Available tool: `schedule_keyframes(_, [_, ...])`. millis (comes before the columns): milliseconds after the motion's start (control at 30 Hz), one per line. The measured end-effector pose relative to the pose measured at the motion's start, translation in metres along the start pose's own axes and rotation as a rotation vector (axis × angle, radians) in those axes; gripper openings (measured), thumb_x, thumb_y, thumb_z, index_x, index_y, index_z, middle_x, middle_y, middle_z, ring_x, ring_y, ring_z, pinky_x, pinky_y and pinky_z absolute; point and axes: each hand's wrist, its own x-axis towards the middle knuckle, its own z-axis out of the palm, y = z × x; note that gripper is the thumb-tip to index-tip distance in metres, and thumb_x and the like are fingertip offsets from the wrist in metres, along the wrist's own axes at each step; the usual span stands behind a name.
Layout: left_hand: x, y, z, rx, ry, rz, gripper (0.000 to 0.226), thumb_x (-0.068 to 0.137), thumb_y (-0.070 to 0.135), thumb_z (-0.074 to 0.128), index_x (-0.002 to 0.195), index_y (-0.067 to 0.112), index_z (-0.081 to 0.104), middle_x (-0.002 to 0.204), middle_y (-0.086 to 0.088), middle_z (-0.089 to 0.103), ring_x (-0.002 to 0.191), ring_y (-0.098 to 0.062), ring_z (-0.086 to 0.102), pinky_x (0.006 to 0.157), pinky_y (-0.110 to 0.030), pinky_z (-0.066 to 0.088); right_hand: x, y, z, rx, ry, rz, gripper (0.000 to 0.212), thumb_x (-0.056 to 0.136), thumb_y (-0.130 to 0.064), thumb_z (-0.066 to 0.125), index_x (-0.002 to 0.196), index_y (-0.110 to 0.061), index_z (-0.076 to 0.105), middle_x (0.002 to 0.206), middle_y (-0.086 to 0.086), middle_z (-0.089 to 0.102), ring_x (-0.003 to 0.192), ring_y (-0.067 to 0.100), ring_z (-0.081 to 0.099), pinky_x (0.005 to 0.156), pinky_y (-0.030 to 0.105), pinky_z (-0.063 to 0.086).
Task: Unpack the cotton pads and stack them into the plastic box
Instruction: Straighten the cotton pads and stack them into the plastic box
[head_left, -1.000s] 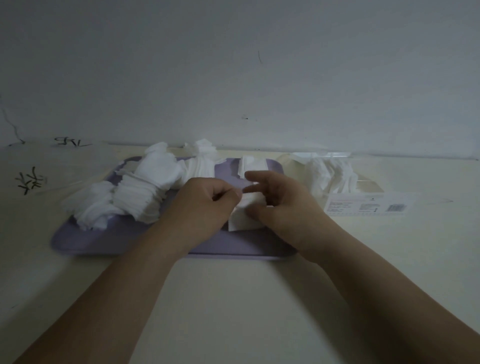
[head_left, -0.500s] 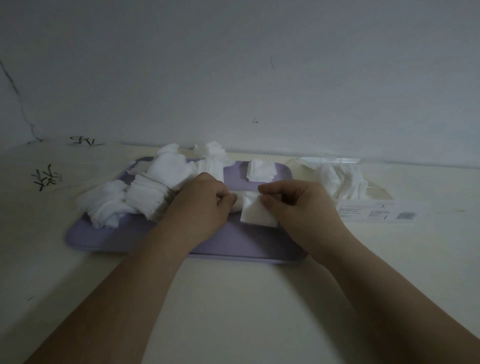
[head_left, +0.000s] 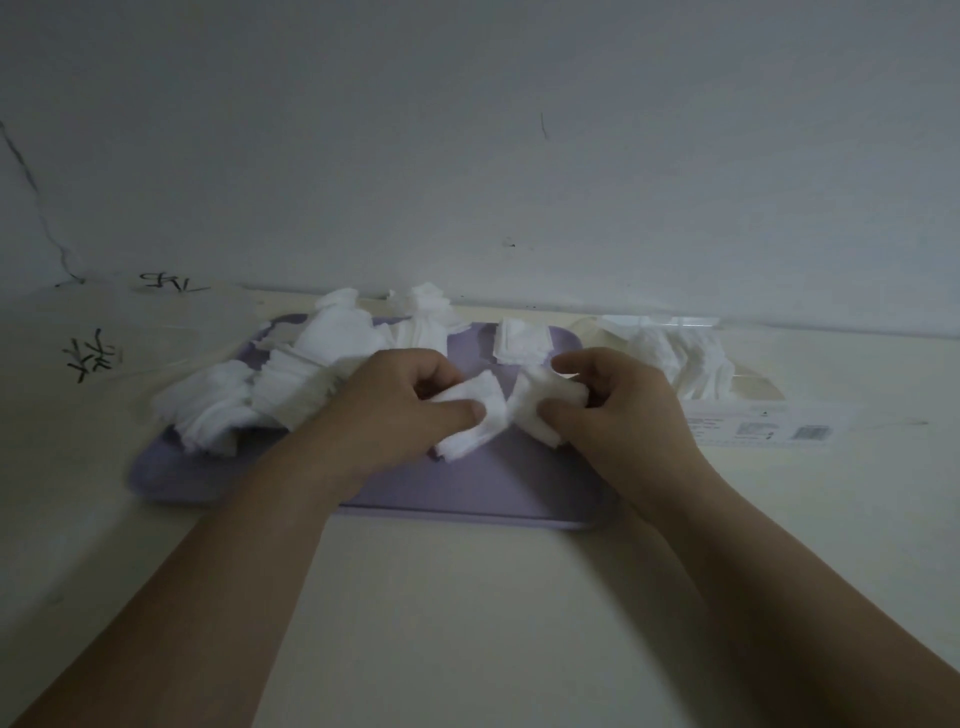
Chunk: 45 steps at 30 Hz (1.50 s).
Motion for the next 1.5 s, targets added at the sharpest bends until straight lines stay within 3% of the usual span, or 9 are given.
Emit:
schedule_keyframes(100, [-0.002, 0.006, 0.001, -0.211, -0.062, 0.026, 0.008, 0.097, 0.009, 0.070, 0.100, 0.015, 0.074, 0.073, 0.003, 0.068, 0.057, -0.011, 0.056, 0.052, -0.019, 0.047, 0.001, 0.003, 0.000, 0.114, 0.008, 0.027, 0.036, 0.084, -0.011, 0.080, 0.118, -0.024, 0.076, 0.093, -0.009, 0.078, 0.084, 0.006, 0.074, 0.082, 0.031, 0.063])
schedule_keyframes(233, [-0.005, 0.009, 0.008, -0.260, -0.123, 0.093, 0.026, 0.095, 0.002, 0.071, 0.114, 0.019, 0.076, 0.096, -0.009, 0.076, 0.077, -0.011, 0.062, 0.061, -0.024, 0.050, 0.000, 0.001, 0.001, 0.264, -0.050, 0.023, 0.031, 0.085, -0.003, 0.079, 0.095, -0.033, 0.077, 0.088, -0.009, 0.082, 0.086, 0.008, 0.077, 0.084, 0.032, 0.063])
schedule_keyframes(333, [-0.007, 0.011, 0.012, -0.309, -0.093, 0.063, 0.024, 0.087, 0.000, 0.079, 0.105, 0.014, 0.073, 0.097, -0.006, 0.080, 0.081, -0.012, 0.068, 0.061, -0.022, 0.053, 0.000, 0.000, 0.002, 0.358, -0.102, 0.031, 0.037, 0.086, 0.008, 0.075, 0.098, -0.027, 0.076, 0.089, -0.003, 0.083, 0.085, 0.013, 0.078, 0.087, 0.036, 0.064])
schedule_keyframes(567, [-0.006, 0.009, 0.013, -0.236, -0.007, 0.085, 0.015, 0.084, 0.007, 0.084, 0.091, 0.018, 0.077, 0.093, -0.013, 0.078, 0.075, -0.012, 0.064, 0.059, -0.020, 0.051, 0.001, 0.001, 0.004, 0.488, -0.175, 0.029, 0.025, 0.093, 0.001, 0.075, 0.115, -0.008, 0.077, 0.098, 0.003, 0.083, 0.094, 0.017, 0.079, 0.089, 0.034, 0.063])
schedule_keyframes(767, [-0.008, 0.011, 0.014, -0.258, 0.006, 0.081, 0.017, 0.082, 0.000, 0.084, 0.093, 0.011, 0.076, 0.089, -0.010, 0.079, 0.078, -0.011, 0.071, 0.065, -0.019, 0.056, -0.003, -0.002, 0.003, 0.503, -0.239, -0.026, 0.029, 0.098, 0.005, 0.066, 0.107, -0.021, 0.076, 0.102, 0.001, 0.082, 0.100, 0.017, 0.078, 0.095, 0.036, 0.062])
schedule_keyframes(933, [-0.006, 0.010, 0.015, -0.296, 0.104, 0.071, 0.019, 0.081, 0.000, 0.084, 0.092, 0.007, 0.071, 0.085, -0.007, 0.079, 0.071, -0.009, 0.069, 0.060, -0.020, 0.054, -0.004, -0.005, -0.001, 0.627, -0.317, 0.021, 0.037, 0.092, 0.015, 0.066, 0.114, -0.014, 0.074, 0.107, 0.011, 0.081, 0.101, 0.021, 0.076, 0.095, 0.032, 0.060])
schedule_keyframes(1033, [-0.007, 0.010, 0.015, -0.304, 0.121, 0.079, 0.013, 0.084, 0.002, 0.082, 0.093, 0.002, 0.073, 0.087, -0.015, 0.079, 0.071, -0.014, 0.069, 0.064, -0.026, 0.057, -0.004, -0.005, 0.001, 0.674, -0.270, 0.041, 0.029, 0.095, 0.009, 0.067, 0.114, -0.011, 0.074, 0.104, 0.012, 0.081, 0.099, 0.022, 0.077, 0.090, 0.034, 0.063])
schedule_keyframes(1333, [-0.005, 0.010, 0.017, -0.305, 0.196, 0.070, 0.008, 0.094, 0.006, 0.074, 0.095, 0.012, 0.080, 0.079, 0.000, 0.079, 0.067, -0.010, 0.068, 0.065, -0.022, 0.058, 0.002, 0.000, 0.005, 0.558, -0.098, 0.089, 0.026, 0.102, 0.003, 0.061, 0.104, -0.018, 0.077, 0.096, 0.006, 0.082, 0.098, 0.025, 0.079, 0.088, 0.038, 0.065])
schedule_keyframes(1500, [0.000, 0.007, 0.007, -0.384, 0.174, 0.083, 0.007, 0.095, 0.015, 0.074, 0.096, 0.018, 0.080, 0.077, -0.006, 0.072, 0.063, -0.021, 0.053, 0.060, -0.029, 0.045, 0.004, 0.003, 0.005, 0.510, -0.024, 0.080, 0.024, 0.101, 0.000, 0.062, 0.107, -0.018, 0.077, 0.094, 0.004, 0.082, 0.097, 0.024, 0.079, 0.091, 0.044, 0.064])
